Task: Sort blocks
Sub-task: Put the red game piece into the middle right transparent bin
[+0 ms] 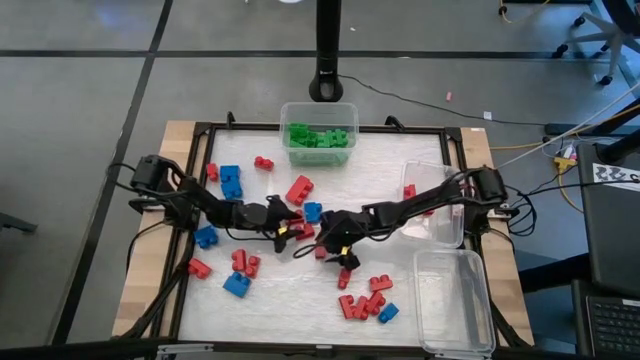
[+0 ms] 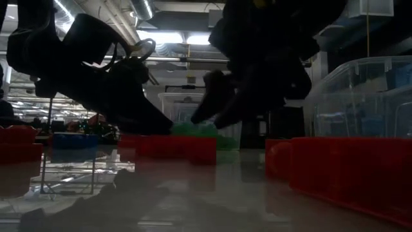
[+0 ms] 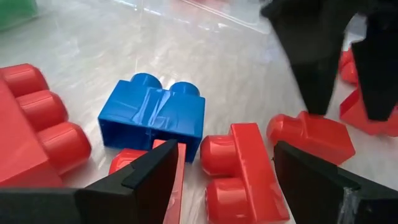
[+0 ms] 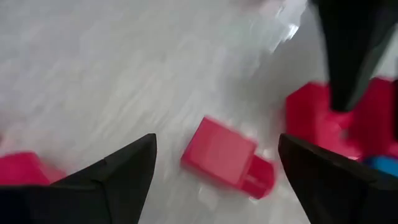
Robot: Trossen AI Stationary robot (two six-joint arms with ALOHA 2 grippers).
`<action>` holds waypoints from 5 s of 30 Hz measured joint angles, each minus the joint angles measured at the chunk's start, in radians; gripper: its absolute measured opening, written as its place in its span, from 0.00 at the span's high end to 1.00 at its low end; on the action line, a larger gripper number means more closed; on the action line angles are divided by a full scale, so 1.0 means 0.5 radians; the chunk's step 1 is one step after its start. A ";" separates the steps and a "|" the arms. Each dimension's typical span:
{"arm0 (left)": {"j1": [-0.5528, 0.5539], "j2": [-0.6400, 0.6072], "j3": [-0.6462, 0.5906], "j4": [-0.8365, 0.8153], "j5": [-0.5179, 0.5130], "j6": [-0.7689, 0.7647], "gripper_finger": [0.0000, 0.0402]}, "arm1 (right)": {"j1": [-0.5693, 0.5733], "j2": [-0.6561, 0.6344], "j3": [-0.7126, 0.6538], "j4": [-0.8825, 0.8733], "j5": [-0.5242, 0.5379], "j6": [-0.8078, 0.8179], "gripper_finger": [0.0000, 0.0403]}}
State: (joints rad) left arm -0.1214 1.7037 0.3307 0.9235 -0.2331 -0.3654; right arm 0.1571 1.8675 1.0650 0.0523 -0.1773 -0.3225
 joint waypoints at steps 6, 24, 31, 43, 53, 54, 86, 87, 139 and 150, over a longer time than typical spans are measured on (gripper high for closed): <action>-0.047 -0.056 -0.005 -0.026 0.001 -0.013 0.37 | 0.001 0.027 0.002 0.057 0.038 -0.261 0.17; -0.057 -0.058 -0.003 -0.037 0.007 -0.042 0.37 | -0.026 0.271 0.011 0.187 -0.009 -0.503 0.17; -0.057 -0.058 -0.003 -0.035 0.007 -0.042 0.37 | -0.055 0.159 0.005 -0.102 0.009 -0.259 0.17; -0.057 -0.058 -0.002 -0.035 0.007 -0.043 0.37 | -0.054 0.098 0.002 0.034 0.076 -0.225 0.17; -0.058 -0.059 -0.001 -0.042 0.006 -0.057 0.37 | -0.052 0.276 0.003 0.196 -0.075 -0.099 0.28; -0.058 -0.059 -0.001 -0.043 0.006 -0.056 0.37 | -0.051 0.278 0.003 0.212 -0.082 -0.101 0.33; -0.059 -0.059 -0.002 -0.033 0.006 -0.103 0.37 | -0.053 -1.162 0.002 -1.260 1.180 -0.072 0.66; -0.059 -0.059 -0.002 -0.032 0.006 -0.103 0.37 | -0.053 -1.236 0.002 -1.346 1.272 -0.031 0.66; -0.059 -0.059 -0.002 -0.040 0.006 -0.089 0.37 | -0.051 -1.546 -0.201 -1.212 1.114 0.395 0.22; -0.051 -0.063 0.004 -0.133 -0.013 -0.034 0.37 | -0.054 -0.673 -0.220 -0.071 0.706 0.057 0.22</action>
State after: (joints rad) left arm -0.1467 1.6722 0.3328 0.8571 -0.2396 -0.3824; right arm 0.1303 1.5312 0.9550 0.0167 0.1758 -0.2938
